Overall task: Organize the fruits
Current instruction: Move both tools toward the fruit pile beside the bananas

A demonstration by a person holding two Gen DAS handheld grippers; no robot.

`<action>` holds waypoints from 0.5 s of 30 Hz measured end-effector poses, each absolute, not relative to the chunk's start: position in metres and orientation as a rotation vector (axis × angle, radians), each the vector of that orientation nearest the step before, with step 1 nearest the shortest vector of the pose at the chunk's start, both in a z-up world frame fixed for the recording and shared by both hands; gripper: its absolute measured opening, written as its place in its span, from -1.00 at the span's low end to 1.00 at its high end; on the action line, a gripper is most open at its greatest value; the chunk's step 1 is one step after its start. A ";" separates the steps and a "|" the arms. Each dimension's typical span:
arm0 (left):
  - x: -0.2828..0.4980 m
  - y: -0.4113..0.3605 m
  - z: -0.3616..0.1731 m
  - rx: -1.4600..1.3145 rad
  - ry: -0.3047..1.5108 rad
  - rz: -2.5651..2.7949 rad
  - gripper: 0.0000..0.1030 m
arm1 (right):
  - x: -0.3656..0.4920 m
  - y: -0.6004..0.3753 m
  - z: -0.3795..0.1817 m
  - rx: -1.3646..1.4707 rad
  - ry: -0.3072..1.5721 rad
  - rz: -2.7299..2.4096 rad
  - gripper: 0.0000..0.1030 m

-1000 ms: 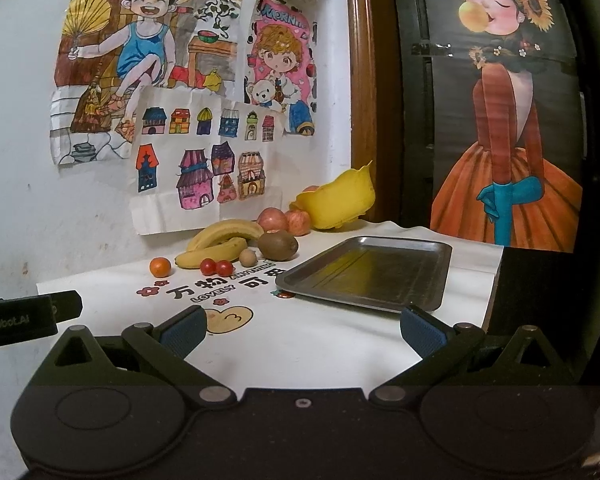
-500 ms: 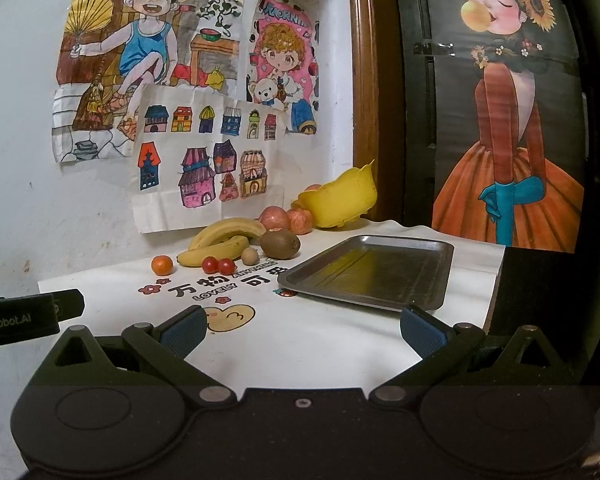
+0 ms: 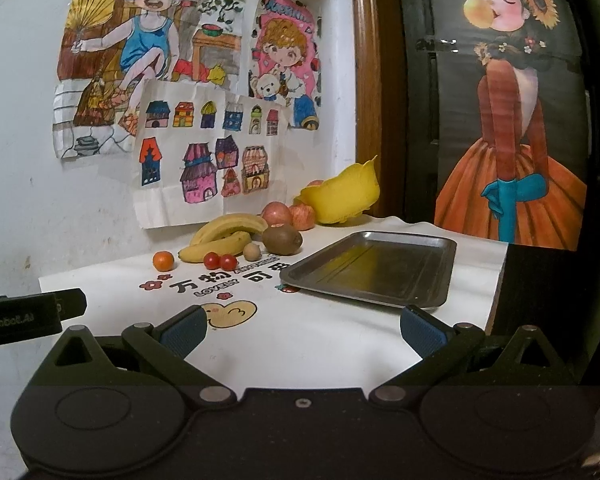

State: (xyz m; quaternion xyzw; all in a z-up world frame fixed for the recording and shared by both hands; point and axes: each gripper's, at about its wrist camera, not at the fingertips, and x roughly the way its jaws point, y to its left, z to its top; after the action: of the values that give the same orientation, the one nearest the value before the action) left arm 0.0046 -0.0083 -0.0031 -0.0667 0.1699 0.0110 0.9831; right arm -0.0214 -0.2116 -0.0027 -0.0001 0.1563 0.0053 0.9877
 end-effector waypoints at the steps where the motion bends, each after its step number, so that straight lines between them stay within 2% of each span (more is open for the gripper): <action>1: 0.007 -0.007 -0.002 -0.129 0.351 0.020 0.99 | -0.021 -0.212 -0.003 0.000 0.314 0.011 0.99; 8: 0.049 0.016 0.012 -0.025 0.383 0.002 0.99 | 0.015 -0.215 0.031 -0.053 0.345 0.254 0.99; 15: 0.109 0.042 0.020 -0.051 0.439 -0.078 0.99 | 0.082 -0.218 0.055 0.024 0.419 0.355 0.99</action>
State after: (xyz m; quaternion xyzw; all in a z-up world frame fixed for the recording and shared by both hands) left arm 0.1095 0.0423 0.0204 -0.0255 0.2175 -0.0385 0.9750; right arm 0.0824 -0.2179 0.0555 0.0118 0.2069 0.1752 0.9625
